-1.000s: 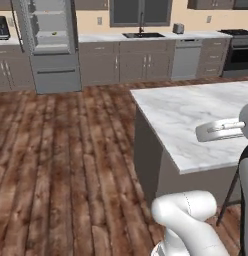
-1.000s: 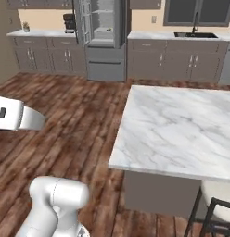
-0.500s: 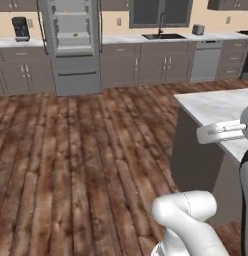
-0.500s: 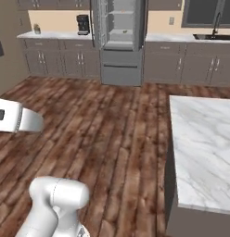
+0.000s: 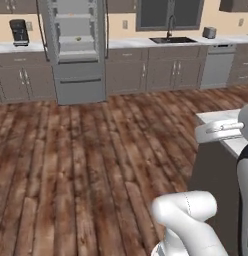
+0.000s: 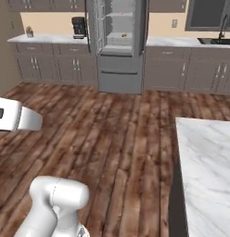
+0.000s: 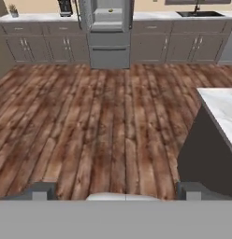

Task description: Pick up the banana and pear from the fridge and place one fruit on each plate on the dining counter.

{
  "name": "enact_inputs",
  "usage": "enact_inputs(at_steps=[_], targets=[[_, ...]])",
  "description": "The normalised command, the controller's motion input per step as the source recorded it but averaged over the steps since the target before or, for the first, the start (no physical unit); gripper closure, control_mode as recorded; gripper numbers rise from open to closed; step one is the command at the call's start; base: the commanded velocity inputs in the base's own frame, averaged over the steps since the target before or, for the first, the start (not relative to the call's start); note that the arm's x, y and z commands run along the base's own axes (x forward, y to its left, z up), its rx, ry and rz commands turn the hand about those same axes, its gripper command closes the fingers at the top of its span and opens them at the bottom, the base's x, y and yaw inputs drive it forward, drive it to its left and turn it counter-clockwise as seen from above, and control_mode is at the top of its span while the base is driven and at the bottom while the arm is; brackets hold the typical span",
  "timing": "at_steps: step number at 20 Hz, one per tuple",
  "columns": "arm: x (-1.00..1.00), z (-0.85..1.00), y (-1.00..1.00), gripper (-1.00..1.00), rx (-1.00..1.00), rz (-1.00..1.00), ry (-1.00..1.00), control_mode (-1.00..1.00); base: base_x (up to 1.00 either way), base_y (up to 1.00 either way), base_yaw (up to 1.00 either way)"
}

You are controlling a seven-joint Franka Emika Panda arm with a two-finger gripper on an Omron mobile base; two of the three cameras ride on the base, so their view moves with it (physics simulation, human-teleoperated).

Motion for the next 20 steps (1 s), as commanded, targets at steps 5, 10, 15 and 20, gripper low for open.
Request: enact_inputs(at_steps=[5, 10, 15, 20], targets=[[0.00, 0.00, 0.00, -1.00, 0.00, 0.00, 0.00, 1.00, 1.00, 0.64, -0.03], [0.00, 0.00, 0.00, -1.00, 0.00, 0.00, 0.00, 1.00, 1.00, 0.68, -0.04], [0.00, 0.00, 0.00, -1.00, 0.00, 0.00, 0.00, 1.00, 1.00, 0.22, 0.00], [0.00, 0.00, 0.00, -1.00, 0.00, 0.00, 0.00, 1.00, 1.00, 0.19, 0.00]])
